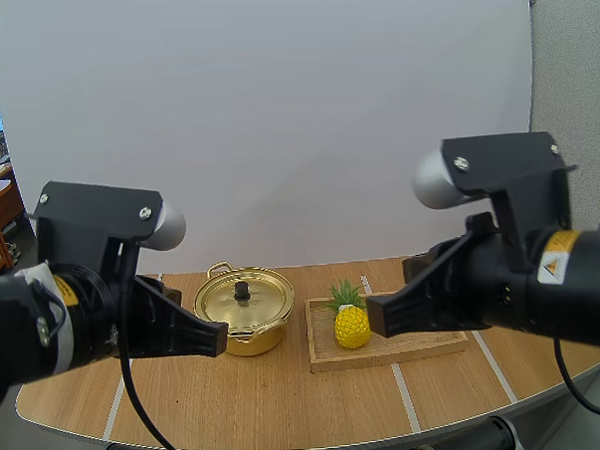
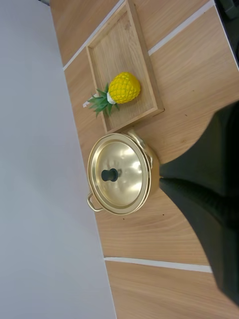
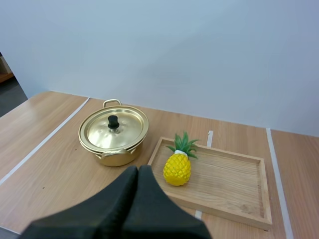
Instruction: Open the pot, put the grape inside, and close it
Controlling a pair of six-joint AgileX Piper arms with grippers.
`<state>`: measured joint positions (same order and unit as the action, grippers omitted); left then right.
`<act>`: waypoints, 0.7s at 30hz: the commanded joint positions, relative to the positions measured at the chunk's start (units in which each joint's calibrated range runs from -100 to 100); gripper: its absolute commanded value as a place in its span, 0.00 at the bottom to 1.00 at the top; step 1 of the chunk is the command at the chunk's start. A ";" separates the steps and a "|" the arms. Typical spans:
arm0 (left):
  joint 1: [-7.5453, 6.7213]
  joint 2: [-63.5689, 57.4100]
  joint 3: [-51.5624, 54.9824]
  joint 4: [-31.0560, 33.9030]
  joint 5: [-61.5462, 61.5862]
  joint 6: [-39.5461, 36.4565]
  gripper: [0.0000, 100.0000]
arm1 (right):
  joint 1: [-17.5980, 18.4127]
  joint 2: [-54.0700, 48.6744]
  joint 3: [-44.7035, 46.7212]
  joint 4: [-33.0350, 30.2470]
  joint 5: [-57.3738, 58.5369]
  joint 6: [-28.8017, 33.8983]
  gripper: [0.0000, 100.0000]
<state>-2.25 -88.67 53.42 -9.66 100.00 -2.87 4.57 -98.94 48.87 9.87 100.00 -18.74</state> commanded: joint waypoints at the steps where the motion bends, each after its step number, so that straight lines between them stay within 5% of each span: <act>1: 0.52 -3.59 0.98 -0.84 -4.64 -1.15 0.00 | -0.95 -1.06 -0.22 0.05 0.00 0.31 0.00; 8: 0.52 -11.33 4.63 -0.84 -18.74 -1.50 0.00 | -2.11 -1.06 -0.37 0.09 0.00 0.51 0.00; 14: 0.52 -11.33 8.34 0.57 -26.48 -1.50 0.00 | -2.11 -1.06 3.50 -1.17 -27.01 -0.63 0.00; 21: 0.52 -11.33 10.05 0.63 -31.42 -1.87 0.00 | -2.11 -1.06 14.02 -2.79 -45.00 -0.63 0.00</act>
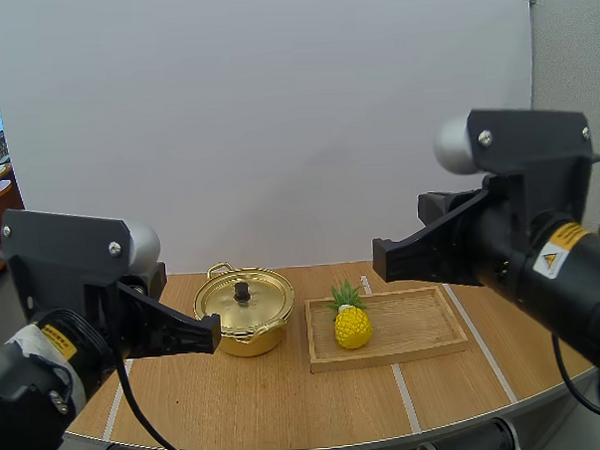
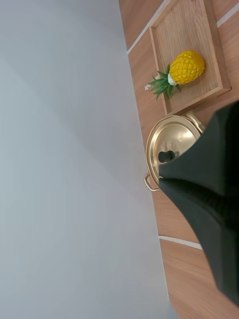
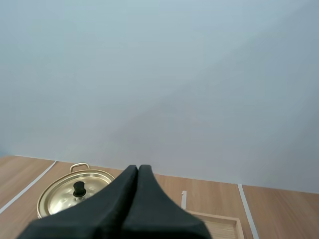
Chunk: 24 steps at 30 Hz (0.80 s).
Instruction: Open the pot, put the grape inside, and close it
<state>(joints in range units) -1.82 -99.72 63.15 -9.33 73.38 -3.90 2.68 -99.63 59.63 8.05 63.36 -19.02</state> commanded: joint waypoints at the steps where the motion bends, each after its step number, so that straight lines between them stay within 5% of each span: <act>1: 0.08 -0.28 0.31 0.31 -7.37 -0.93 0.00 | -0.21 -0.37 5.20 -1.83 -11.62 -0.36 0.00; 7: 0.08 -0.28 2.99 1.03 -26.40 -0.86 0.00 | -0.21 -0.37 15.15 -4.36 -22.60 -0.36 0.00; 15: 0.08 -0.28 19.89 1.03 -52.32 1.58 0.00 | -0.21 -0.37 24.07 -5.14 -25.99 -0.36 0.00; 24: 0.08 -0.28 32.12 1.03 -62.54 2.55 0.00 | -0.21 -0.37 31.66 -5.14 -33.56 -0.36 0.00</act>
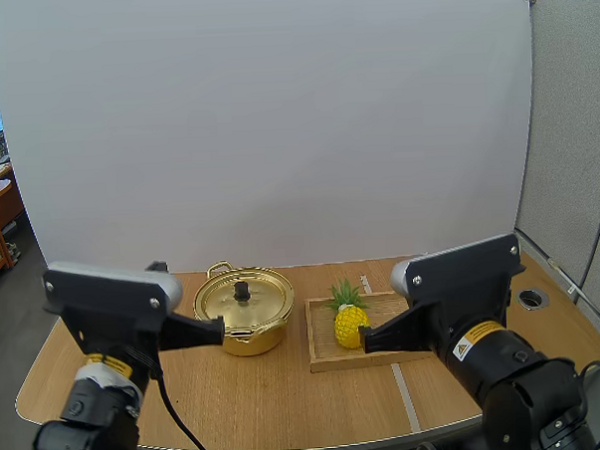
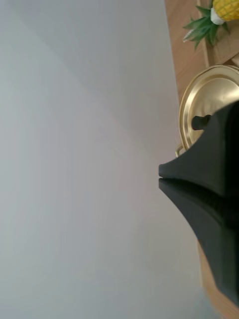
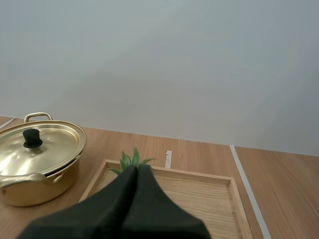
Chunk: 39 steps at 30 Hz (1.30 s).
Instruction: Open the pot, put the grape inside, and close it
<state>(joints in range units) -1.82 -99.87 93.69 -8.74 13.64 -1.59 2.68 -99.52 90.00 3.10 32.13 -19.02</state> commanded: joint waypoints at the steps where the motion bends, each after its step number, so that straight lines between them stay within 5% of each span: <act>1: 0.08 -0.13 2.34 0.44 -2.81 0.24 0.00 | -0.21 -0.48 2.28 -0.20 -2.33 -0.36 0.00; 8: 0.08 -0.13 6.31 0.44 -2.48 0.15 0.00 | -0.21 -0.48 8.66 0.05 -2.33 -0.36 0.00; 17: 0.08 -0.13 6.31 -0.31 14.24 -3.51 0.00 | -1.05 -0.48 10.00 0.30 -0.86 1.13 0.00; 39: 0.29 -0.13 6.31 -0.29 15.81 -4.62 0.00 | -1.23 -0.48 10.00 0.33 -0.86 1.03 0.00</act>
